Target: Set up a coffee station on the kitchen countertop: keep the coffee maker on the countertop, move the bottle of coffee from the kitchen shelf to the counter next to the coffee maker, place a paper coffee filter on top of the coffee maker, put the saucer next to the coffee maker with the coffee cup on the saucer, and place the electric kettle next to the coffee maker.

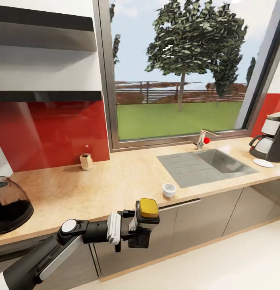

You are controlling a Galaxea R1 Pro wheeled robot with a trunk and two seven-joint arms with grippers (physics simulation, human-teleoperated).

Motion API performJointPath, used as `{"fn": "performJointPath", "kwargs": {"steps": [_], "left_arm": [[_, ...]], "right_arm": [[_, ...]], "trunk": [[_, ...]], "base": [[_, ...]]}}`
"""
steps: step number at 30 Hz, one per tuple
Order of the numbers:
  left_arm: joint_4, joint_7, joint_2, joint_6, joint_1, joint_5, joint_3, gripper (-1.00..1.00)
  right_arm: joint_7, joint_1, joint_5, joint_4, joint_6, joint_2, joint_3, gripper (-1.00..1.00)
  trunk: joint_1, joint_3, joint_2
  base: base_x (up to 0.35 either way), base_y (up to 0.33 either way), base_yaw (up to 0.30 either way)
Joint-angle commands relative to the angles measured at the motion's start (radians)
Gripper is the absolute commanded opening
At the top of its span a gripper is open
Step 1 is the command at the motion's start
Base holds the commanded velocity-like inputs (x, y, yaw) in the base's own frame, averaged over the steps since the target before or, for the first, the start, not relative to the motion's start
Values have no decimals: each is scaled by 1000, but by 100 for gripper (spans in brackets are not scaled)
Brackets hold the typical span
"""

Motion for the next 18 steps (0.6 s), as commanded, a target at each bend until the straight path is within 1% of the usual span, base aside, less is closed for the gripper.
{"fn": "performJointPath", "kwargs": {"steps": [1, 18], "left_arm": [[0, -2, 1, 1, -1, 6, -2, -100], [0, -2, 1, 1, -1, 6, -2, -100]], "right_arm": [[0, -1, -6, 0, -5, -1, 7, 100], [0, -1, -6, 0, -5, -2, 7, 100]], "trunk": [[0, -1, -1], [0, -1, -1]], "base": [[0, -1, -279], [0, 0, -281]]}}
